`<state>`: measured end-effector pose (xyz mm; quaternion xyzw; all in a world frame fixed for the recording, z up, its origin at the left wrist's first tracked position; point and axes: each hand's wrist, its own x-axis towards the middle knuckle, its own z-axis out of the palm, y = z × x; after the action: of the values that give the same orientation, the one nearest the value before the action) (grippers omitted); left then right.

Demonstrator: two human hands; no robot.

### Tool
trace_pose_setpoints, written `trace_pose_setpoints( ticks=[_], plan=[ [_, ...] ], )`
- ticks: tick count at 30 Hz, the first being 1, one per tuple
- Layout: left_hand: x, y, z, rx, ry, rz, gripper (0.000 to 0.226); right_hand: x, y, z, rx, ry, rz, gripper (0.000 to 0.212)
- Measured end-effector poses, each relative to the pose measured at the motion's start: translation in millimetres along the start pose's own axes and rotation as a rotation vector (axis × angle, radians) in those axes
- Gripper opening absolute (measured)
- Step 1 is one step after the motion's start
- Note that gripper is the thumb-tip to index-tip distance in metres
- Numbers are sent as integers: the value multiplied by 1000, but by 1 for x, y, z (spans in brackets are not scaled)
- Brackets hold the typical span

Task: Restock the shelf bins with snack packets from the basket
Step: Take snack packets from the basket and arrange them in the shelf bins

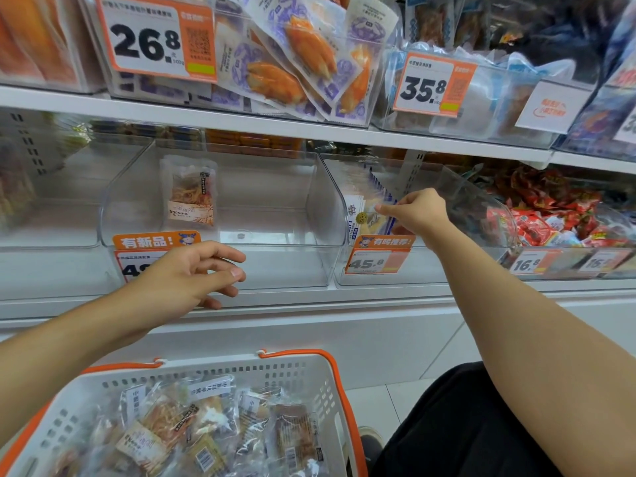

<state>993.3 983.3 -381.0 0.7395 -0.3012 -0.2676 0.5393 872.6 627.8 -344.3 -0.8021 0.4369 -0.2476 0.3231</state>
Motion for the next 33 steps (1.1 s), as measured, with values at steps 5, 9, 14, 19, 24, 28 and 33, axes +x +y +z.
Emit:
trace_pose_setpoints(
  ticks=[5, 9, 14, 19, 24, 28, 33],
  plan=[
    [0, 0, 1, 0, -13, 11, 18, -3, -3, -11, -91, 6, 3, 53],
    [-2, 6, 1, 9, -16, 17, 18, -33, -24, -30, -277, 242, -209, 46],
    [-10, -21, -10, 399, -113, 26, 17, -133, -77, 17, -334, -189, -779, 39],
    [-47, -61, -31, 1195, -648, -223, 44, -226, -12, 171, -766, -1166, -756, 50],
    [-66, -72, -56, 1356, -706, -348, 50, -245, 54, 248, -588, -1057, -258, 72],
    [-68, -66, -70, 1281, -591, -259, 49, -232, 64, 273, -95, -979, 239, 63],
    [-66, -72, -78, 1296, -643, -312, 52, -227, 49, 289, 80, -883, 272, 18]
  ],
)
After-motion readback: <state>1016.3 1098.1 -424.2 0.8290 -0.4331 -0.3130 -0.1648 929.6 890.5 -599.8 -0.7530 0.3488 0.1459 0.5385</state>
